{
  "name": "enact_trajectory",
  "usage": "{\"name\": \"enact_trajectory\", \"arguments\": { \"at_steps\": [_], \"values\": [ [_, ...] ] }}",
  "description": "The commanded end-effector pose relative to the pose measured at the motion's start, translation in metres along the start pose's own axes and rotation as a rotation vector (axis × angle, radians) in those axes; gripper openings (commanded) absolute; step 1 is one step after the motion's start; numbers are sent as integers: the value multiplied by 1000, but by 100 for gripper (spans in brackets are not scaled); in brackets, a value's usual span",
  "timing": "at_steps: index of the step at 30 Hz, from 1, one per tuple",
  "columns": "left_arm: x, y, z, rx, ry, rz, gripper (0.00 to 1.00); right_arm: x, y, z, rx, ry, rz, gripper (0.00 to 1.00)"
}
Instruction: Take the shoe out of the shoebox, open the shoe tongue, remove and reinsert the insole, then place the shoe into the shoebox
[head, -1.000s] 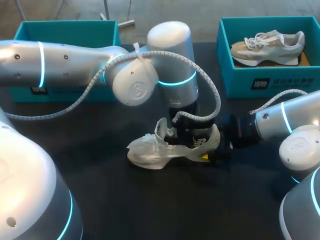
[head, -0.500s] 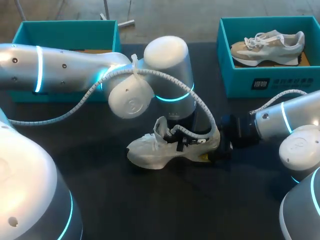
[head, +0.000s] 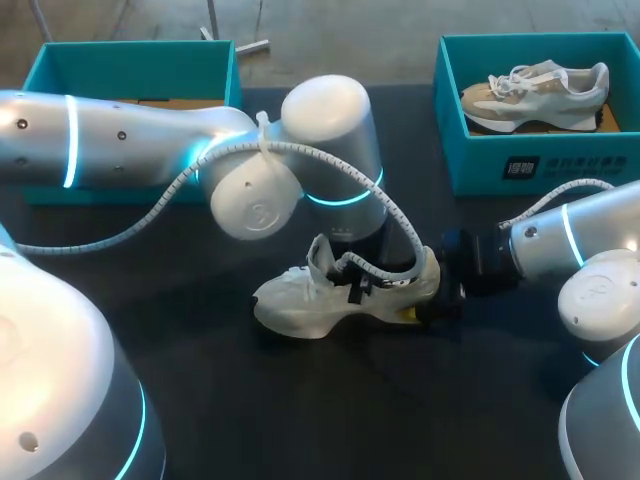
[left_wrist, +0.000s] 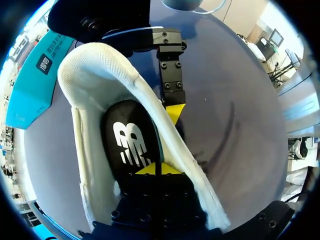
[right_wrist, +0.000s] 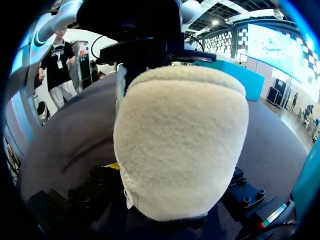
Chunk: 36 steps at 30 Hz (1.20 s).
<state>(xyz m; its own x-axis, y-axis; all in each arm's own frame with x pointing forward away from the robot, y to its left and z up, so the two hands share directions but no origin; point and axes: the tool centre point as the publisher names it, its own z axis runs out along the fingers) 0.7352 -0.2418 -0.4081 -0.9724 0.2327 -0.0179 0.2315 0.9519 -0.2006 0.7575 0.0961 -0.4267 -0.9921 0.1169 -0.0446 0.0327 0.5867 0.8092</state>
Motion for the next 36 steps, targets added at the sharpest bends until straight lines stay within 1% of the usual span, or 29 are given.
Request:
{"name": "enact_trajectory", "arguments": {
  "at_steps": [1, 5, 8, 14, 20, 26, 30, 32, 36],
  "values": [
    [2, 8, -16, 7, -9, 5, 0, 0, -1, 1, 4, 0, 0, 0],
    [-1, 9, -28, 21, -15, 0, 0, 0, -1, 1, 4, 0, 0, 0],
    [-2, 11, -34, 24, -16, -2, 0, 0, -1, 1, 4, 0, 0, 0],
    [-4, 15, -47, 58, -4, -20, 0, 0, -1, 1, 4, 0, 0, 0],
    [-5, 13, -59, 88, 4, -21, 0, 0, -1, 1, 4, 0, 0, 0],
    [-5, 11, -71, 144, 4, -38, 0, 0, -1, 1, 4, 0, 0, 0],
    [-6, 7, -81, 211, 12, -56, 0, 0, -1, 1, 4, 0, 0, 0],
    [-7, 3, -85, 211, 6, -54, 0, 0, -1, 1, 4, 0, 0, 0],
    [-11, -7, -93, 240, -2, -52, 0, 0, -1, 1, 4, 0, 0, 0]
  ]
}}
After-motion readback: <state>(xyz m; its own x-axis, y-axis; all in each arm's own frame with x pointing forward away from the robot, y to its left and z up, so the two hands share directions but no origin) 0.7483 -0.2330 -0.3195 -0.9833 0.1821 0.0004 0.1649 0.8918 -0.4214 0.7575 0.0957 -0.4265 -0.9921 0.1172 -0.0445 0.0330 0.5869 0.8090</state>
